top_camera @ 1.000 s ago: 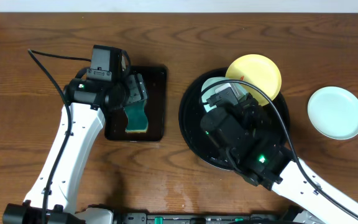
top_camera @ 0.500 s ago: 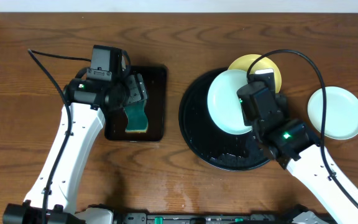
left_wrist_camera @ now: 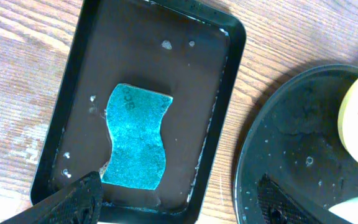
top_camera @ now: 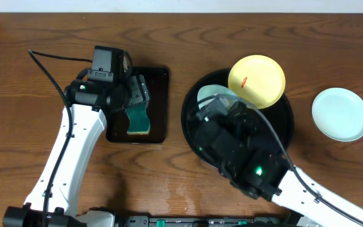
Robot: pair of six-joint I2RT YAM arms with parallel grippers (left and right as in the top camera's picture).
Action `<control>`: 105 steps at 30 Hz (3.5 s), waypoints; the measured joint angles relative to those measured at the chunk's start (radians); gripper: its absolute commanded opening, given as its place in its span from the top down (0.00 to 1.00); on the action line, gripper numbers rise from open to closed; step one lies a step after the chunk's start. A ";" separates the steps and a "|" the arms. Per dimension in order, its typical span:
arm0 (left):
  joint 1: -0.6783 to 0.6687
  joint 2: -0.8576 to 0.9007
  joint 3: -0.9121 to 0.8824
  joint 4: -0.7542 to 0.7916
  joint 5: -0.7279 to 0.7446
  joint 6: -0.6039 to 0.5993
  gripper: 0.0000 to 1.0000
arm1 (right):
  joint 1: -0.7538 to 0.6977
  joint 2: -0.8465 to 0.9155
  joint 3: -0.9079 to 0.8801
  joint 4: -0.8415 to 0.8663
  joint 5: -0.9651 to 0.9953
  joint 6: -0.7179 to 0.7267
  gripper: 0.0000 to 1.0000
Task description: Clean dirty plates on tray and stack at the side
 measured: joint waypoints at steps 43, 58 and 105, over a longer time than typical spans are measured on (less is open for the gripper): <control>0.000 0.000 0.000 0.000 0.000 0.000 0.20 | -0.032 0.032 -0.003 0.137 0.155 -0.132 0.99; 0.000 0.000 0.000 0.000 0.000 0.000 0.20 | -0.036 0.051 -0.004 0.098 0.099 -0.125 0.99; 0.000 0.000 0.000 0.000 0.000 0.000 0.20 | -1.664 0.290 -0.006 0.110 -1.339 0.454 0.40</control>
